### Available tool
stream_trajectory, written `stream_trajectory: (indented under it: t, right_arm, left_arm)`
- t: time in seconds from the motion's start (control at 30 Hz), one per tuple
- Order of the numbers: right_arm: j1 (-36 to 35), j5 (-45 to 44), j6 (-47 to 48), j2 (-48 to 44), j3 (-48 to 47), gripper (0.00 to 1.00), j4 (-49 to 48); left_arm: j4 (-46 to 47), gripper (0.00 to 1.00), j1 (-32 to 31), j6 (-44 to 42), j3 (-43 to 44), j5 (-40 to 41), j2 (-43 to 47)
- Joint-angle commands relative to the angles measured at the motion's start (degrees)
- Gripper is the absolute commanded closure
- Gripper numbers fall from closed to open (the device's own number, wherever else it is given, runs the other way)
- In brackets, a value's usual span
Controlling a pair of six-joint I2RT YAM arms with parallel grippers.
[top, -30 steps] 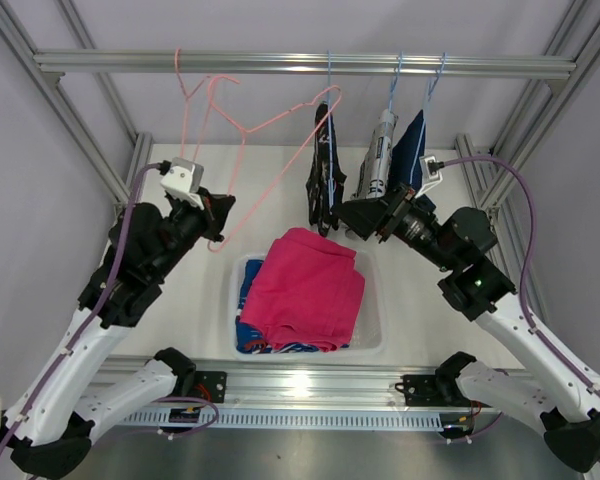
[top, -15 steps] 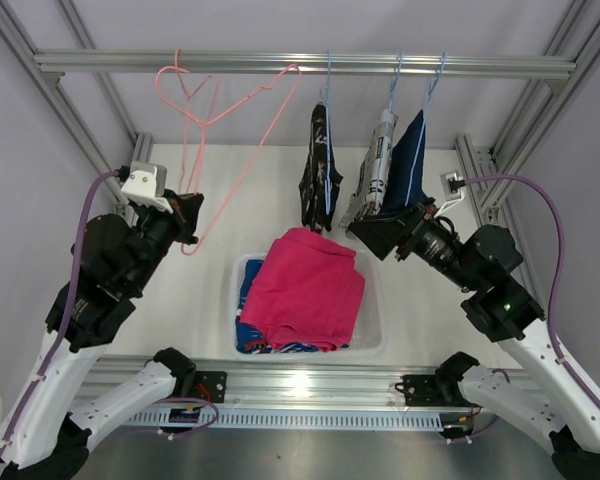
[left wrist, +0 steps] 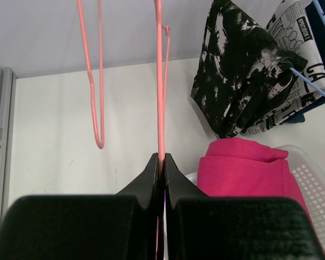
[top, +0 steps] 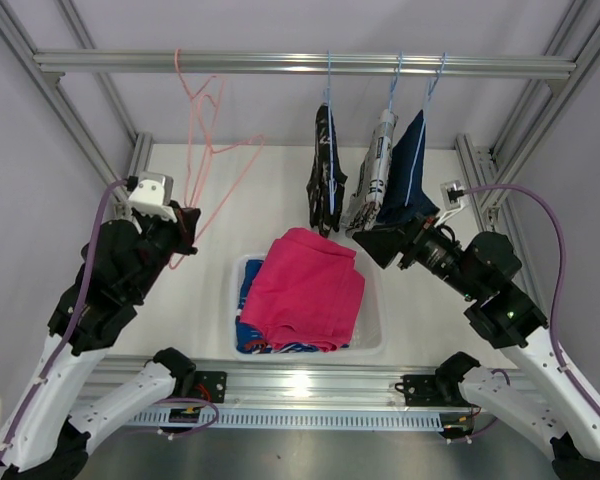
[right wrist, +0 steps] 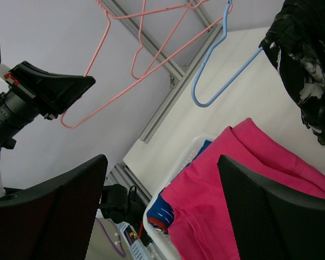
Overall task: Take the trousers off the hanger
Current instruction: Place the hanger at the clothesline.
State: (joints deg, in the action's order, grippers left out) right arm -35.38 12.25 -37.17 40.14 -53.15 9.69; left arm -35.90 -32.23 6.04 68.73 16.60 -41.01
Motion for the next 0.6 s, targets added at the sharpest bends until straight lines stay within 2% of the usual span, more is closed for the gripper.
stream_trajectory:
  t: [0.0, 0.3, 0.57]
  right_arm:
    - [0.3, -0.2, 1.8, -0.3, 0.7, 0.12, 1.0]
    - [0.7, -0.1, 2.9, -0.3, 4.3, 0.11, 0.7]
    - [1.4, 1.0, 4.4, 2.7, 5.2, 0.1, -0.1]
  left_arm:
    - [1.3, 0.99, 0.2, 0.8, 0.3, 1.6, -1.6]
    - [1.4, 0.99, 0.2, 1.1, 7.6, 1.1, -9.2]
    - [1.7, 0.99, 0.2, 1.1, 12.3, 2.1, -11.0]
